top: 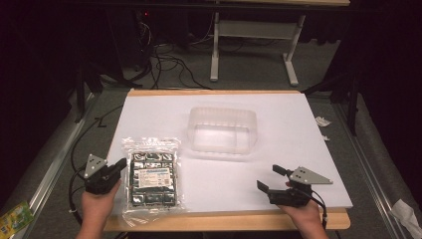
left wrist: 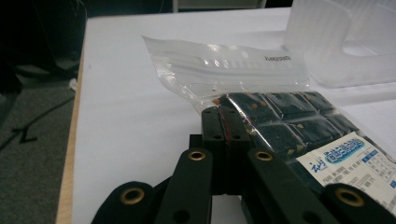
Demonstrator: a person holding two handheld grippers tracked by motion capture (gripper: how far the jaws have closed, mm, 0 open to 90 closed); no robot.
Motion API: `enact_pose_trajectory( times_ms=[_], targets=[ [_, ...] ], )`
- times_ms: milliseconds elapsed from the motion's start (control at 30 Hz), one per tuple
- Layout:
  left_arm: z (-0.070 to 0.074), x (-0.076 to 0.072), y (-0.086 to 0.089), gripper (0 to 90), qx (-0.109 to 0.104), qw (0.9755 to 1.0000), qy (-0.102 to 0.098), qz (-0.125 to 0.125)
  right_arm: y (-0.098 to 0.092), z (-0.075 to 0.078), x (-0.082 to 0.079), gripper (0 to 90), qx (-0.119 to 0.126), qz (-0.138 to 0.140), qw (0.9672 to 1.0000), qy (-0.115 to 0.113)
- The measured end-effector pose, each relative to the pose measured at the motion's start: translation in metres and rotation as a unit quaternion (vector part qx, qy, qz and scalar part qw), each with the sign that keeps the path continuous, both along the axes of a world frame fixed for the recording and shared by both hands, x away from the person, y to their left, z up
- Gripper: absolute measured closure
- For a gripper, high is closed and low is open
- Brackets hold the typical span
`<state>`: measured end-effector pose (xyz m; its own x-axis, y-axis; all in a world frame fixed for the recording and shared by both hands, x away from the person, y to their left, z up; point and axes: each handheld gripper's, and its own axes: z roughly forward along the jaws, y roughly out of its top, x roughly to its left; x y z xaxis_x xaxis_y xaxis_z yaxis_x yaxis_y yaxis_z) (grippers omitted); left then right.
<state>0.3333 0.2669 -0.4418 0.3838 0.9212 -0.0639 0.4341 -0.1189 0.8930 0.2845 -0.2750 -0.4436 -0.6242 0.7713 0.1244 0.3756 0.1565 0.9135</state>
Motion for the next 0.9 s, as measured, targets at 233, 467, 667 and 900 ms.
enact_pose_trajectory(
  times_ms=[233,467,667,900],
  targets=[
    [0.011,-0.018,-0.002,90.0,0.012,0.9989,-0.044,-0.009,0.042,0.006,0.019,15.4,0.018,0.04,0.9989,0.02],
    [0.021,-0.031,-0.008,90.0,0.027,0.9957,-0.086,-0.022,0.086,0.013,0.041,15.5,0.026,0.069,0.9966,0.039],
    [0.026,-0.037,-0.012,90.0,0.033,0.9935,-0.104,-0.031,0.131,0.008,0.061,16.4,0.033,0.097,0.9927,0.063],
    [0.03,-0.04,-0.018,90.0,0.038,0.9909,-0.122,-0.042,0.166,-0.002,0.078,18.5,0.044,0.119,0.9874,0.094]
  ],
)
